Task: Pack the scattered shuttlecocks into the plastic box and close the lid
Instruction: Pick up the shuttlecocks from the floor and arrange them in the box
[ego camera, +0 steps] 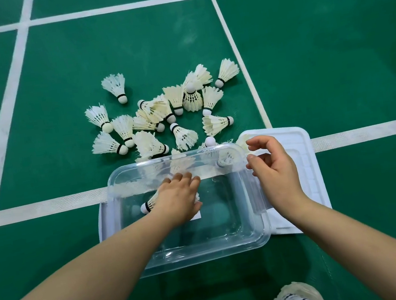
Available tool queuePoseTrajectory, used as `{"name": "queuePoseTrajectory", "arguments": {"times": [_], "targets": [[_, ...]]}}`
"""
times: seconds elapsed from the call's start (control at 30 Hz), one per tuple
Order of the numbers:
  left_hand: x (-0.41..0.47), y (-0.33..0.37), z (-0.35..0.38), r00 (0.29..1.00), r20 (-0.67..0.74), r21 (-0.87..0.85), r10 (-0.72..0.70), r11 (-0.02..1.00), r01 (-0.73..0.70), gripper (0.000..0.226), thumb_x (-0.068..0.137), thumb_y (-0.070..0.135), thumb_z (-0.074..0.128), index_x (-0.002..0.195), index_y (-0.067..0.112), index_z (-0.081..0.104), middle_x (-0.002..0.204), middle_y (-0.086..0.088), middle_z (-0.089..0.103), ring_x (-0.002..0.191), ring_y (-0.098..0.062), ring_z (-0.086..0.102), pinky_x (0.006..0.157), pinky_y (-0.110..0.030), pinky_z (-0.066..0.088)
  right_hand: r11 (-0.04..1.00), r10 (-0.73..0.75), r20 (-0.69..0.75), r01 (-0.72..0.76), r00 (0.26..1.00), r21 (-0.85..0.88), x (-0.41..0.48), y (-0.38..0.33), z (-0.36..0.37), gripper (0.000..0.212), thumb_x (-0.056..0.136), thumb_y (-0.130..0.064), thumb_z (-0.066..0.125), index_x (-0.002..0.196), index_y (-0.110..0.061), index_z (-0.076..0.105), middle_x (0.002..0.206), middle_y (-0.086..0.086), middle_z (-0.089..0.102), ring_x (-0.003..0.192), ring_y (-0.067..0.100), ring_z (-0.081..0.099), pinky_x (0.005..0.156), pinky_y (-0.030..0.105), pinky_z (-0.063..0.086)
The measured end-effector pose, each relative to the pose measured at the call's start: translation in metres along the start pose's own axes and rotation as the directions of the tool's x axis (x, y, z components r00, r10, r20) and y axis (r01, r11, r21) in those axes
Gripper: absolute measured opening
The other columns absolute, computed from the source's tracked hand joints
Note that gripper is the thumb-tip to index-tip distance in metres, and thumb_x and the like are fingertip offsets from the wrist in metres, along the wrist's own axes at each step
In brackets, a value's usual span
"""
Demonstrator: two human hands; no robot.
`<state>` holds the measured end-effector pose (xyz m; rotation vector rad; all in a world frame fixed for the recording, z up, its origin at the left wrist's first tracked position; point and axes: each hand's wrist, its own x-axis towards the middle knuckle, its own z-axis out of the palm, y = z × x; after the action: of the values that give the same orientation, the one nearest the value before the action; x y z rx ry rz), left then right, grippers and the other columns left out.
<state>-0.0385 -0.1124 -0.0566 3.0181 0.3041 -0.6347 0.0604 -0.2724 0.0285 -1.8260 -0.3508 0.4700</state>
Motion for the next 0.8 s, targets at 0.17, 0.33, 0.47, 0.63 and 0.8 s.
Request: {"name": "queuePoseTrajectory", "arguments": {"times": [0.17,0.33,0.47,0.63,0.8], "targets": [[-0.002,-0.005,-0.008,0.993,-0.110,-0.054,0.032,0.998,-0.038,0.051,0.090,0.043,0.045,0.132,0.016,0.033,0.137,-0.005,0.041,0.123,-0.026,0.039,0.099,-0.039,0.033,1.000,-0.005,0.013,0.005,1.000,-0.012,-0.003,-0.006,0.002,0.031,0.088,-0.008,0.052,0.087,-0.039,0.051,0.102,-0.007,0.056,0.076,0.019,0.054,0.070,0.022,0.044],[-0.008,-0.010,-0.029,0.955,-0.286,-0.119,0.083,0.985,-0.121,0.037,0.091,0.036,0.046,0.119,0.013,0.051,0.117,-0.007,0.058,0.107,-0.027,0.052,0.087,-0.037,0.041,0.999,-0.034,0.034,0.035,0.999,-0.018,-0.009,-0.013,0.003,0.030,0.089,-0.008,0.052,0.088,-0.038,0.052,0.102,-0.005,0.056,0.077,0.020,0.054,0.073,0.027,0.045],[-0.014,-0.008,-0.053,0.854,-0.502,-0.178,0.138,0.949,-0.259,0.028,0.082,0.024,0.039,0.082,0.010,0.063,0.071,-0.007,0.065,0.062,-0.027,0.061,0.049,-0.029,0.048,0.995,-0.080,0.048,0.082,0.996,-0.049,-0.009,-0.017,0.006,0.034,0.088,-0.007,0.052,0.089,-0.041,0.050,0.100,-0.006,0.055,0.074,0.014,0.054,0.068,0.018,0.044],[-0.013,-0.031,-0.108,0.731,-0.672,-0.180,0.118,0.932,-0.315,0.024,0.083,0.017,0.043,0.086,0.007,0.065,0.071,-0.006,0.065,0.056,-0.025,0.058,0.044,-0.026,0.043,0.963,-0.181,0.147,0.205,0.972,-0.172,0.026,-0.045,0.012,0.030,0.088,-0.007,0.052,0.081,-0.037,0.054,0.079,-0.006,0.059,0.064,0.003,0.049,0.063,0.020,0.043],[-0.002,-0.069,-0.128,0.740,-0.663,-0.338,-0.111,0.926,-0.165,0.022,0.084,0.016,0.047,0.097,0.007,0.062,0.090,-0.010,0.064,0.074,-0.029,0.059,0.061,-0.031,0.046,0.839,-0.087,0.360,0.263,0.929,-0.476,0.093,-0.069,0.040,0.017,0.087,-0.016,0.051,0.098,-0.026,0.057,0.083,-0.001,0.061,0.076,0.020,0.054,0.071,0.032,0.043]]}}
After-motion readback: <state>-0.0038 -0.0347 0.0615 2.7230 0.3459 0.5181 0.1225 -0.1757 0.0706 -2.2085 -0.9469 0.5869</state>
